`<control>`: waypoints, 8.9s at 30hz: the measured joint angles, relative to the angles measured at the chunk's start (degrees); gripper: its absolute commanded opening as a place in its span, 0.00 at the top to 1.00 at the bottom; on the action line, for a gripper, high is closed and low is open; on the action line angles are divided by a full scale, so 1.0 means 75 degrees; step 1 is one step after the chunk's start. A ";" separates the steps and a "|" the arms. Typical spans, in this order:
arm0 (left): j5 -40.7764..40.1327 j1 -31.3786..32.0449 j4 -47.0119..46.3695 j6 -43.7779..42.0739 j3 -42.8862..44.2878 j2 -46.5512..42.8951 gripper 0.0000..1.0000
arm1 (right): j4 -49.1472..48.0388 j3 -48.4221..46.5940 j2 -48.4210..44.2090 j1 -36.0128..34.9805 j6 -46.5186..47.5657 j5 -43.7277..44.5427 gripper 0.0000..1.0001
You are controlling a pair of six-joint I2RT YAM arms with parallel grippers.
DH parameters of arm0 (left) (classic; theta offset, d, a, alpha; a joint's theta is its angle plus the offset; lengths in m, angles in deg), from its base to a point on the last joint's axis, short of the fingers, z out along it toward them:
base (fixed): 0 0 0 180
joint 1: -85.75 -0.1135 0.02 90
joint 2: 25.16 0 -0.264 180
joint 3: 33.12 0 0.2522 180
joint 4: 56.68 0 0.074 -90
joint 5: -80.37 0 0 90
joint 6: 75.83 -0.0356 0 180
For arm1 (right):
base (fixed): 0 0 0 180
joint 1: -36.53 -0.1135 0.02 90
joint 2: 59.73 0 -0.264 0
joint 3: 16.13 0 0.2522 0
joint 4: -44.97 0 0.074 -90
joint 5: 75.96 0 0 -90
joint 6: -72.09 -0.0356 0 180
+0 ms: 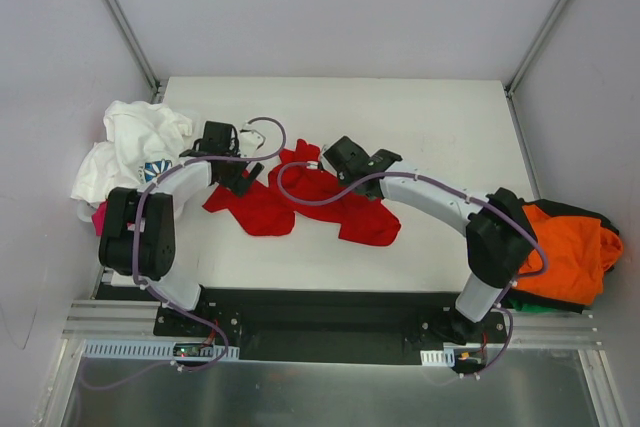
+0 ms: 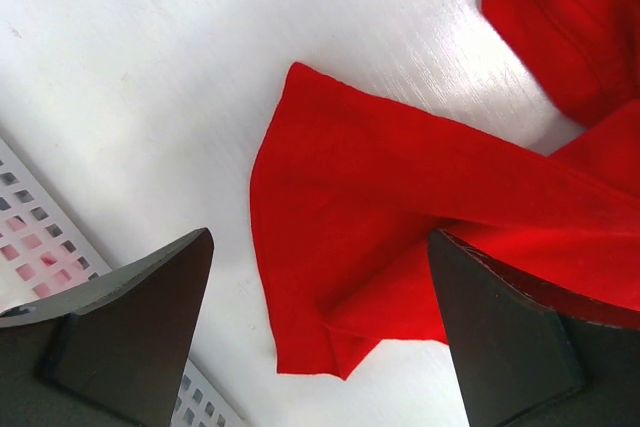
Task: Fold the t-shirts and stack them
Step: Flatten out the tshirt
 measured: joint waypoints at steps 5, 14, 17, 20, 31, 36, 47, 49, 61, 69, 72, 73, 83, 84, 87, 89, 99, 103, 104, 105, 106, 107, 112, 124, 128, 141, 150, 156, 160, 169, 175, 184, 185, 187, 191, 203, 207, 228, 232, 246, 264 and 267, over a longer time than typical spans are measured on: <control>0.0023 -0.0009 -0.0003 0.0012 0.0006 -0.0090 0.12 | -0.0082 0.0000 0.0000 0.0082 0.0000 -0.0006 0.99; 0.0300 -0.0125 0.0055 0.0076 0.0463 0.0606 0.14 | -0.0154 0.0187 -0.0009 0.0143 0.0000 -0.0058 0.99; 0.0391 -0.0166 0.0137 0.0114 0.0729 0.0836 0.14 | -0.0154 0.0233 -0.0041 0.0146 -0.0003 -0.0096 0.99; 0.0542 -0.0224 0.0224 0.0198 0.1072 0.1058 0.14 | -0.0152 0.0256 -0.0105 0.0146 -0.0006 -0.0140 0.99; 0.1020 -0.0408 0.0790 0.0519 0.1411 0.1495 0.23 | -0.0154 0.0321 -0.0289 0.0149 -0.0006 -0.0163 0.99; 0.1186 -0.0408 0.1099 0.0571 0.1413 0.1591 0.37 | -0.0143 0.0385 -0.0300 0.0149 -0.0006 -0.0175 0.99; 0.1504 -0.0507 0.1367 0.0662 0.1763 0.1865 1.00 | -0.0128 0.0385 -0.0469 0.0149 -0.0009 -0.0195 0.99; 0.1585 -0.0501 0.1431 0.0667 0.1792 0.1877 1.00 | -0.0128 0.0391 -0.0516 0.0149 -0.0009 -0.0189 0.99; 0.1113 -0.0501 0.1620 0.0676 0.1920 0.1746 1.00 | -0.0169 0.0632 -0.1011 0.0621 0.0128 0.0286 0.99; 0.0466 -0.0501 0.1757 0.0737 0.2722 0.0382 1.00 | -0.0140 -0.0248 -0.1527 0.1845 0.0670 0.0691 0.99; 0.0268 -0.0501 0.1693 0.0790 0.3028 -0.0093 1.00 | -0.0140 -0.0618 -0.1620 0.2078 0.0874 0.0807 0.99; 0.0216 -0.0501 0.1690 0.0807 0.3092 -0.0207 1.00 | -0.0134 -0.0752 -0.1644 0.2162 0.0968 0.0842 0.99; 0.0085 -0.0504 0.1638 0.0868 0.3031 -0.0469 1.00 | -0.0137 -0.1125 -0.1655 0.3101 0.1457 0.0924 0.99; 0.0087 -0.0504 0.1641 0.0868 0.2984 -0.0484 1.00 | -0.0134 -0.1113 -0.1658 0.3182 0.1463 0.0924 0.99; 0.0111 -0.0504 0.1638 0.0868 0.2841 -0.0513 1.00 | -0.0187 -0.0950 -0.1673 0.3276 0.1475 0.0924 0.99; 0.0122 -0.0504 0.1641 0.0868 0.2771 -0.0513 1.00 | -0.0192 -0.0761 -0.1676 0.3276 0.1472 0.0901 0.96; 0.0338 -0.0504 0.1585 0.0883 0.2483 -0.0498 1.00 | -0.0152 -0.0382 -0.1664 0.3270 0.1227 0.0595 0.30; 0.0452 -0.0504 0.1521 0.0918 0.2416 -0.0399 1.00 | -0.0029 -0.0344 -0.1655 0.3147 0.1043 0.0338 0.30; 0.0510 -0.0504 0.1515 0.0930 0.2416 -0.0350 1.00 | 0.0015 -0.0338 -0.1655 0.3051 0.0991 0.0256 0.30; 0.0533 -0.0504 0.1507 0.0935 0.2416 -0.0309 1.00 | 0.0055 -0.0323 -0.1655 0.2938 0.0930 0.0154 0.31; 0.0557 -0.0501 0.1498 0.0944 0.2416 -0.0245 1.00 | 0.0079 -0.0297 -0.1655 0.2801 0.0880 0.0061 0.33; 0.0583 -0.0501 0.1483 0.0962 0.2416 -0.0195 1.00 | 0.0102 -0.0248 -0.1655 0.2602 0.0793 -0.0055 0.34; 0.0612 -0.0490 0.1405 0.1026 0.2416 0.0160 1.00 | 0.0224 -0.0017 -0.1419 0.1309 0.0385 -0.0720 0.37; 0.0772 -0.0484 0.1346 0.1078 0.2413 0.0609 1.00 | 0.0067 -0.0099 0.0682 -0.0417 -0.0140 -0.1393 0.43; 0.0790 -0.0484 0.1309 0.1078 0.2413 0.0609 1.00 | 0.0032 -0.0303 0.1317 -0.0583 -0.0163 -0.1591 0.44; 0.0793 -0.0484 0.1212 0.1072 0.2328 0.0708 1.00 | -0.0085 -0.1329 0.2075 -0.0825 -0.0195 -0.2087 0.39; 0.0793 -0.0484 0.1148 0.1070 0.2264 0.0793 1.00 | -0.0128 -0.1341 0.2209 -0.0845 -0.0286 -0.2815 0.26; 0.0793 -0.0484 0.1067 0.1070 0.2165 0.0793 1.00 | -0.0163 -0.1341 0.2218 -0.0828 -0.0303 -0.3066 0.18; 0.0790 -0.0484 0.1035 0.1067 0.2107 0.0793 1.00 | -0.0198 -0.1341 0.2250 -0.0755 -0.0297 -0.3206 0.10; 0.0793 -0.0484 0.0997 0.1067 0.2052 0.0793 1.00 | -0.0119 -0.1626 0.2570 -0.0335 -0.0289 -0.3634 0.18; 0.0793 -0.0484 0.0947 0.1067 0.2025 0.0793 1.00 | 0.0020 -0.1988 0.2815 -0.0093 -0.0271 -0.3995 0.31; 0.0787 -0.0484 0.0889 0.1058 0.1786 0.0793 1.00 | 0.0128 -0.2034 0.2978 -0.0052 -0.0277 -0.4185 0.42; 0.0787 -0.0484 0.0889 0.1055 0.1781 0.0793 1.00 | 0.0128 -0.2031 0.2978 -0.0052 -0.0277 -0.4194 0.44; 0.0787 -0.0484 0.0886 0.1055 0.1781 0.0793 1.00 | 0.0140 -0.2028 0.2978 -0.0052 -0.0286 -0.4205 0.53; 0.0787 -0.0484 0.0883 0.1055 0.1781 0.0793 1.00 | 0.0157 -0.2020 0.2978 -0.0052 -0.0300 -0.4208 0.65; 0.0787 -0.0484 0.0816 0.1058 0.1676 0.0793 1.00 | 0.0125 -0.1897 0.2949 -0.0052 -0.0358 -0.4115 0.99; 0.0784 -0.0484 0.0796 0.1061 0.1673 0.0793 1.00 | 0.0143 -0.1696 0.2798 -0.0061 -0.0361 -0.3765 0.99; 0.1600 -0.0443 0.0717 0.1816 0.2206 -0.2792 1.00 | 0.0621 -0.1926 -0.1545 0.1128 0.0216 0.0460 0.99; 0.1760 -0.0437 0.0699 0.1964 0.2512 -0.3118 1.00 | 0.0627 -0.2075 -0.1574 0.1466 0.0481 0.0702 0.99; 0.1708 -0.0434 0.0711 0.2244 0.3981 -0.3153 1.00 | -0.0545 -0.3191 -0.2553 0.1856 0.1888 0.1151 0.99; 0.1457 -0.0341 0.0664 0.2308 0.5537 -0.4016 1.00 | -0.1769 -0.3587 -0.3981 0.1746 0.2862 0.1157 0.99; 0.1320 -0.0341 0.0641 0.2244 0.5782 -0.4065 1.00 | -0.1883 -0.3544 -0.4089 0.1731 0.3008 0.1180 0.99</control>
